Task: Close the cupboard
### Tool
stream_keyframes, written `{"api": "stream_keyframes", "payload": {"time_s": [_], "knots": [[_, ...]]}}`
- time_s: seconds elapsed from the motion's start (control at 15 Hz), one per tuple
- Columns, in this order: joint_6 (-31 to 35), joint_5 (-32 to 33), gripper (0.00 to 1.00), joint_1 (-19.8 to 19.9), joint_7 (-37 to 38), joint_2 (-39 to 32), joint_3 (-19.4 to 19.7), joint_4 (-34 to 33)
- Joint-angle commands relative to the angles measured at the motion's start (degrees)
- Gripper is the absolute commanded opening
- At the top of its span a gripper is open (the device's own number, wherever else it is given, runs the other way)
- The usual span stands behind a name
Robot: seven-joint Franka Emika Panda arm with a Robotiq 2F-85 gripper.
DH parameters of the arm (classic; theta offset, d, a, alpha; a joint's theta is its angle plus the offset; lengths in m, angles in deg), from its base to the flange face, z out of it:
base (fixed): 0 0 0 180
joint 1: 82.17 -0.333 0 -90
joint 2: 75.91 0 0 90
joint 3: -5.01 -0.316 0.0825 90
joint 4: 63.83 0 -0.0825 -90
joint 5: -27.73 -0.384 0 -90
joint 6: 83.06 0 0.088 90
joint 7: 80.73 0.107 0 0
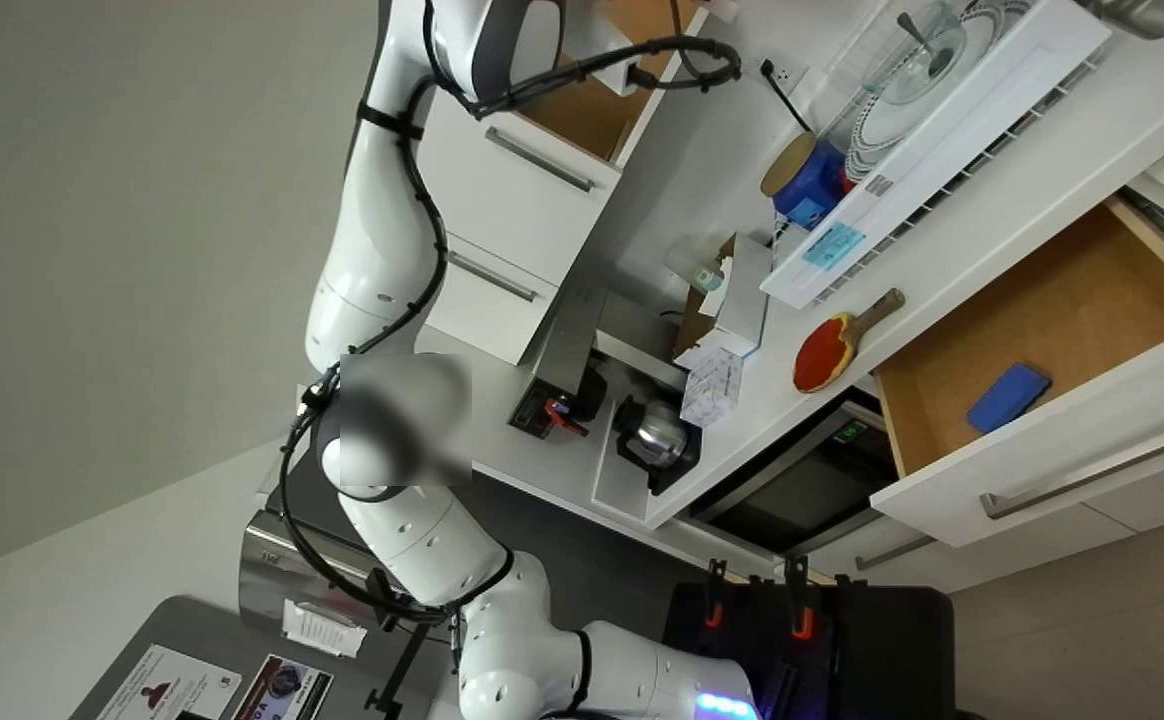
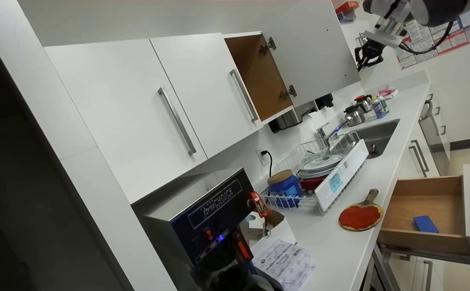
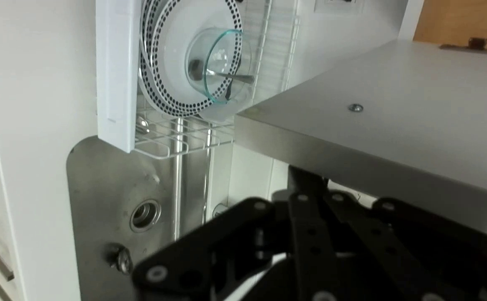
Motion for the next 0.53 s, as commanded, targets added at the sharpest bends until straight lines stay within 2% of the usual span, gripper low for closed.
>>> {"api": "stream_keyframes", "payload": {"time_s": [0.0,0.47], "knots": [[-6.60,-1.48,0.00,0.70,-2.01,1.60,-1.81,0.81],[-15.59,-4.91,0.00,-0.36,-8.29,6.70,-4.31,6.54]]}}
